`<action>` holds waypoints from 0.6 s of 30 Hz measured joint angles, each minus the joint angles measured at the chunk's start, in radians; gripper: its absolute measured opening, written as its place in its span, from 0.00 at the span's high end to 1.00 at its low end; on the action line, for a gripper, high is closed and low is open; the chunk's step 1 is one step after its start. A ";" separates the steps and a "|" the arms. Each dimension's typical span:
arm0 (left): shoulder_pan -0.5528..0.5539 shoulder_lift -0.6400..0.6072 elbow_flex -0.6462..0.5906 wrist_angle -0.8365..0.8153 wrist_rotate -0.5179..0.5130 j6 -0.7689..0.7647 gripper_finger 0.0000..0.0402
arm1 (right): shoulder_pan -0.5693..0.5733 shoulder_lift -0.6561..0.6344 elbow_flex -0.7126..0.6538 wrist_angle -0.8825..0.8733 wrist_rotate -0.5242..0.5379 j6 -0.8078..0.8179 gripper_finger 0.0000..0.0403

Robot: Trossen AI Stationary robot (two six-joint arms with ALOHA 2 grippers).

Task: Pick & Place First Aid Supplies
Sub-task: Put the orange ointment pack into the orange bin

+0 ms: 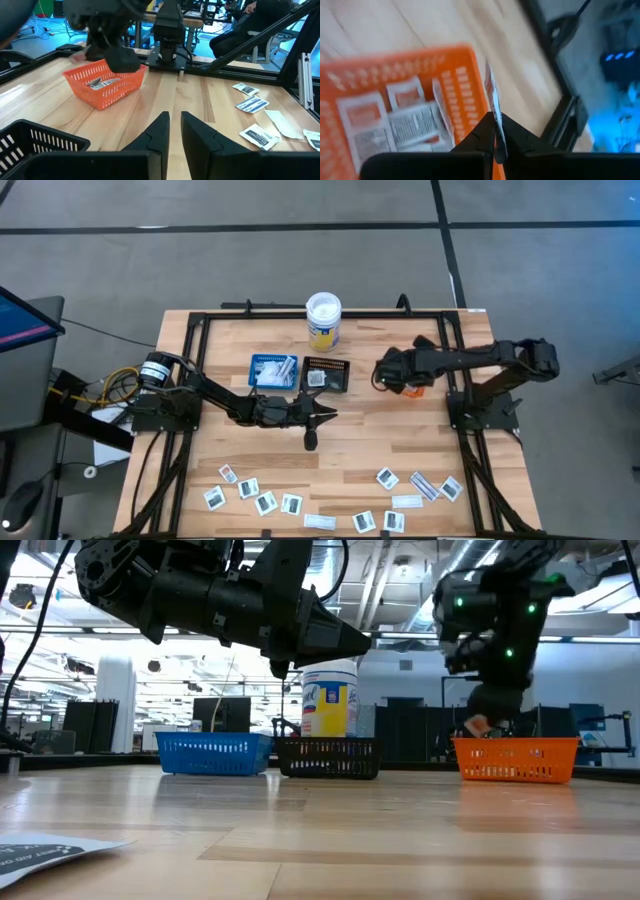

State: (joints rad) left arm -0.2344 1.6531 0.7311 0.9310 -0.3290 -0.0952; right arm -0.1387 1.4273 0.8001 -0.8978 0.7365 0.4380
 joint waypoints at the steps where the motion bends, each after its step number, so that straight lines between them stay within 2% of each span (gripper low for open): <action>1: 0.000 0.000 0.000 0.000 0.000 0.000 0.88 | -0.014 0.000 -0.010 0.000 -0.023 -0.006 0.96; 5: 0.000 0.000 0.000 0.000 0.000 0.000 0.88 | -0.030 0.000 -0.025 -0.003 -0.108 -0.018 0.91; 10: 0.000 0.000 0.000 0.000 0.000 0.000 0.88 | 0.001 0.000 -0.025 -0.005 -0.126 -0.018 0.84; 18: 0.000 -0.001 0.000 0.000 0.000 0.000 0.88 | 0.063 0.000 -0.022 -0.060 -0.179 -0.017 0.82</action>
State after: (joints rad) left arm -0.2344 1.6524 0.7311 0.9310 -0.3287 -0.0948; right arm -0.0756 1.4277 0.7782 -0.9577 0.5580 0.4215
